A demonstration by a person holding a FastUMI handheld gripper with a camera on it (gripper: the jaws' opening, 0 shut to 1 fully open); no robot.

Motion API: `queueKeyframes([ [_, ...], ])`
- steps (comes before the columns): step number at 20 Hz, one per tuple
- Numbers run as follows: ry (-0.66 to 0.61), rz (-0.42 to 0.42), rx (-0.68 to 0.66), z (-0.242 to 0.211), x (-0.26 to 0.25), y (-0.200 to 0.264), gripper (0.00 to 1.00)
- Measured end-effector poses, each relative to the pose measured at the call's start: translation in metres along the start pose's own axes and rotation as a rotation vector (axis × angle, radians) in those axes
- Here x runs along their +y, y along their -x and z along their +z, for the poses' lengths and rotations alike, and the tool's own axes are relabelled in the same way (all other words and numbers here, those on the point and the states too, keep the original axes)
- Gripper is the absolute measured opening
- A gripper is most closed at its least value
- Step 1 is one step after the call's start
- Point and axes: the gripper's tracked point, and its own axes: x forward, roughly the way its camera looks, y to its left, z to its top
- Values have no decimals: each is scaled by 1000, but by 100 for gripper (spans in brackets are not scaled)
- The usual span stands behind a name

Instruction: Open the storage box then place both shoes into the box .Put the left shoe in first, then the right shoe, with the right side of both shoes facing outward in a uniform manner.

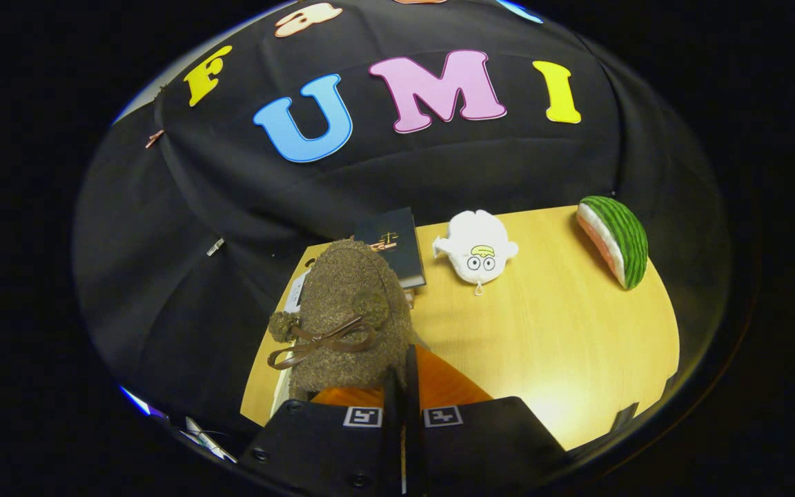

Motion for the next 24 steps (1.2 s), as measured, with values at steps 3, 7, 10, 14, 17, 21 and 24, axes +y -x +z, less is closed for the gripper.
queueKeyframes([
  [3,-15,-21,27,-13,18,-21,7],
  [7,-41,-63,83,-40,31,-47,7],
  [10,-19,-108,124,-63,26,-60,7],
  [14,22,-189,167,-85,7,-73,7],
  [17,50,-230,170,-89,-3,-79,8],
  [21,31,-240,192,-94,1,-79,11],
  [24,2,-237,217,-103,8,-74,15],
])
